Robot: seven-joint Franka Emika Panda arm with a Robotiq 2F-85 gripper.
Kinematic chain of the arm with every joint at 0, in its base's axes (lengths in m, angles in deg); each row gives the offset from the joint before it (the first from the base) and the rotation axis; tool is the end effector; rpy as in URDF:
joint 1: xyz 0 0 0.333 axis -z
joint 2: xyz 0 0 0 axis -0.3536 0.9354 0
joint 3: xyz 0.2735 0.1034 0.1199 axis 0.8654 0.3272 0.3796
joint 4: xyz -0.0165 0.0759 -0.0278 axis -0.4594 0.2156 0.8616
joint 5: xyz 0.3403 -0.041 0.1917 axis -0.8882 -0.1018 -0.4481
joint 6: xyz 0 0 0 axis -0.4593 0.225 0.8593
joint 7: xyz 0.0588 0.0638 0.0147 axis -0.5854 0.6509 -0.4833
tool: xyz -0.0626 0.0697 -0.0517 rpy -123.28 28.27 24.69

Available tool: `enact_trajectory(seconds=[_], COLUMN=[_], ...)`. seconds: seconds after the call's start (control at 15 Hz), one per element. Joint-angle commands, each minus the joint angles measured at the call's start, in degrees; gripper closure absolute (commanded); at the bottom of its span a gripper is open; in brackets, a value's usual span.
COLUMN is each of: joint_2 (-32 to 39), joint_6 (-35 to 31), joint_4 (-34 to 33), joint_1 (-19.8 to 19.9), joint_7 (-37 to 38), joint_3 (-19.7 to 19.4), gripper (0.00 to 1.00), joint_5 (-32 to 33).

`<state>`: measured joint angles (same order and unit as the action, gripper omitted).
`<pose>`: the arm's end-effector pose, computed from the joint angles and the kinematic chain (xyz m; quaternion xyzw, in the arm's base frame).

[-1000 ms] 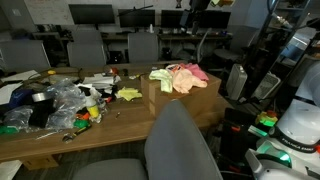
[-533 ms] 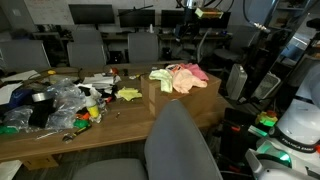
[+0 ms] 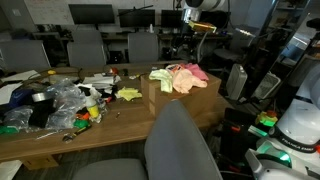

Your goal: Hang the shirts on the box on the back of the chair

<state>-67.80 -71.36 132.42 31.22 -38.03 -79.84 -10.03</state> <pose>0.5120 -0.1949 0.4314 -0.9586 0.2753 -0.0149 0.0711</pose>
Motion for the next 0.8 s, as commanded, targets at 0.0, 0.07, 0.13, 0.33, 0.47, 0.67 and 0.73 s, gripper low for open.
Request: enact_trajectory(seconds=[0.0, 0.07, 0.13, 0.33, 0.47, 0.67, 0.73], joint_2=[4.2, 4.9, 5.7, 8.1, 9.4, 10.8, 11.1], joint_6=[0.2, 0.1, 0.3, -0.1, -0.5, -1.5, -2.1], joint_4=[-2.3, -2.1, -2.1, -1.8, -1.5, -0.8, -0.6], joint_1=[0.6, 0.6, 0.7, 0.7, 0.6, 0.4, 0.4], joint_7=[-0.8, -0.5, -0.1, 1.7, 3.0, 4.4, 4.8], joint_3=[-0.2, -0.1, -0.1, -0.1, -0.2, -0.2, -0.1], gripper=[0.0, 0.0, 0.0, 0.0, 0.0, 0.0, 0.0], joint_5=[-3.9, -4.1, -4.1, -2.3, -0.8, 0.5, 0.6])
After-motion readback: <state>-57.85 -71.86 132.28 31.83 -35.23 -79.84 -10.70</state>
